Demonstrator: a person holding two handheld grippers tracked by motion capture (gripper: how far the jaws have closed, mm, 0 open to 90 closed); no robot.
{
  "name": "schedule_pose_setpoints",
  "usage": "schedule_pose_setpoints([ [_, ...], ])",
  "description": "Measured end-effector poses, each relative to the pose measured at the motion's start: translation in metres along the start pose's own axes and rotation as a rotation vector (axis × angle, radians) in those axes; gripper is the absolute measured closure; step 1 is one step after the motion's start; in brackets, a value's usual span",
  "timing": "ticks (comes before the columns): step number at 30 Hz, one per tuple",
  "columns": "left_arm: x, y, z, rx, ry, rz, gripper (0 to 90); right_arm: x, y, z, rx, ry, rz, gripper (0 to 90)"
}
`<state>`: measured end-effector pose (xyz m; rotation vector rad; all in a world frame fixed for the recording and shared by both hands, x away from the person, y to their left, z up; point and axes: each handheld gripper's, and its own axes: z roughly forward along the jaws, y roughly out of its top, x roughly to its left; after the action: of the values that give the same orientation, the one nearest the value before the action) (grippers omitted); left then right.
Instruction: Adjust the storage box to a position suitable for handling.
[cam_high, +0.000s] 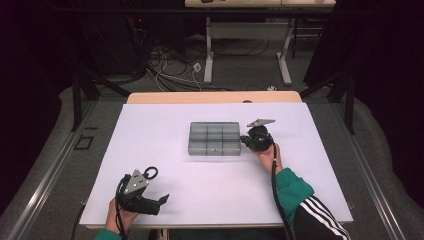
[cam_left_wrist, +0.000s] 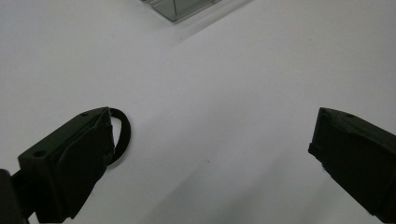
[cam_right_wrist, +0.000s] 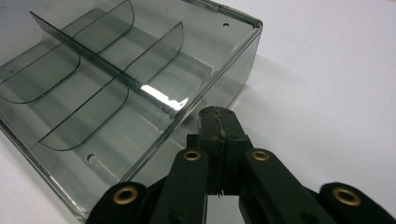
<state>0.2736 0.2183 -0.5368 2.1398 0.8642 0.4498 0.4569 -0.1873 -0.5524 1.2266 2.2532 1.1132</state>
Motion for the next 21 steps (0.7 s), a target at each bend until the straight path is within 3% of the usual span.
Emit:
schedule_pose_setpoints([
  [7, 0.001, -0.001, 0.000, -0.010, 0.004, -0.009, 0.0, 0.000, 0.000, 0.000, 0.003, 0.003, -0.012, 90.0],
  [21, 0.001, -0.001, 0.000, -0.014, 0.014, -0.016, 0.0, -0.002, 0.011, -0.010, -0.002, -0.048, -0.036, 90.0],
])
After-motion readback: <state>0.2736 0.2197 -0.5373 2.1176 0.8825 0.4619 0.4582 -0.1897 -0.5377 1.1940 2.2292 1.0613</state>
